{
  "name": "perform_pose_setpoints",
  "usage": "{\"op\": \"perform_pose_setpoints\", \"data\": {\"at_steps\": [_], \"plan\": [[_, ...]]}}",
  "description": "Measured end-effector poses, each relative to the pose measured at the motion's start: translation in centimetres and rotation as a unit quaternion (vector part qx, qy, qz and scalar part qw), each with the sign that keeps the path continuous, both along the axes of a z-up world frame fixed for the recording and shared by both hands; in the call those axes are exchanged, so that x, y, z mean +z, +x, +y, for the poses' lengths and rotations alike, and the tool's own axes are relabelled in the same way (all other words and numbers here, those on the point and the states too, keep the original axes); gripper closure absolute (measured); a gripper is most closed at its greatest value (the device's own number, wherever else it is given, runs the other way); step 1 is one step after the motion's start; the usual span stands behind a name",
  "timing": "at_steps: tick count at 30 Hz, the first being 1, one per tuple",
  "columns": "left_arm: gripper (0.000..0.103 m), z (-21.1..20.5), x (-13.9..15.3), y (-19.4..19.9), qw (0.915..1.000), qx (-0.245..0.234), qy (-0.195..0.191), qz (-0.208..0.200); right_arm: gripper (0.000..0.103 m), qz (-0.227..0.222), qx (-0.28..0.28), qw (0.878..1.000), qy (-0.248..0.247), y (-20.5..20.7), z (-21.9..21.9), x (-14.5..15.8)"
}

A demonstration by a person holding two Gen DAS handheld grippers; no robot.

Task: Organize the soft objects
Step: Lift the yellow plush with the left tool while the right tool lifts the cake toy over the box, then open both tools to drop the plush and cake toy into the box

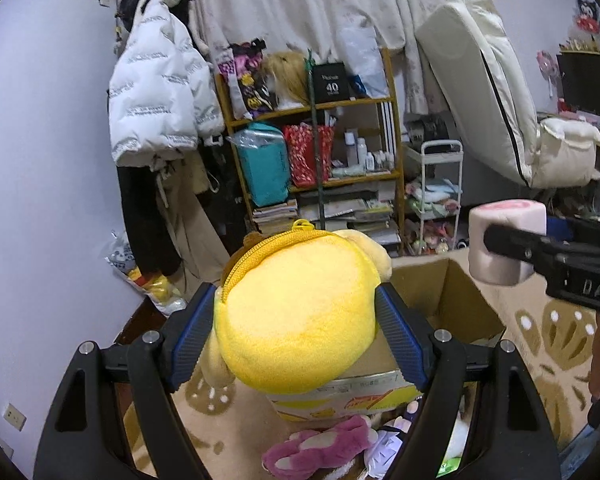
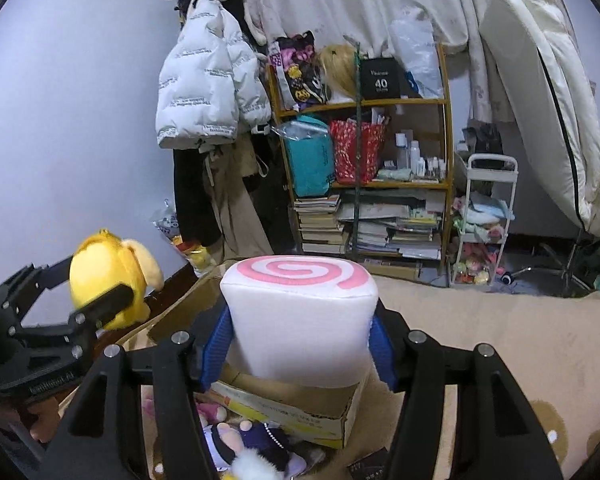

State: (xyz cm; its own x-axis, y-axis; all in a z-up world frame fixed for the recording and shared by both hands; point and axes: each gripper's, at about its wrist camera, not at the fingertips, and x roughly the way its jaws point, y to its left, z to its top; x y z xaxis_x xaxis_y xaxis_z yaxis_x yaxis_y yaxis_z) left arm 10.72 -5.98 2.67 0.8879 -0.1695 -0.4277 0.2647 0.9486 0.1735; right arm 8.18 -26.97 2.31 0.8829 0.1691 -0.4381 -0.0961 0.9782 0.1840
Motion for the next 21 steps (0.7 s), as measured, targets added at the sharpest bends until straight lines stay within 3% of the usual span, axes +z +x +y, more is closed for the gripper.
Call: {"op": "perform_pose_setpoints", "data": {"at_steps": [6, 21], "plan": [[0.024, -0.4, -1.9, 1.4, 0.9996, -0.015, -0.001, 0.023, 0.038, 0.026, 0.002, 0.999, 0.029, 1.7, -0.9, -2.0], [0.021, 0.1, -5.7, 3.8, 0.9978, -0.006, -0.003, 0.067, 0.034, 0.066, 0.038, 0.997, 0.003, 4.1, 0.1, -5.5]]}}
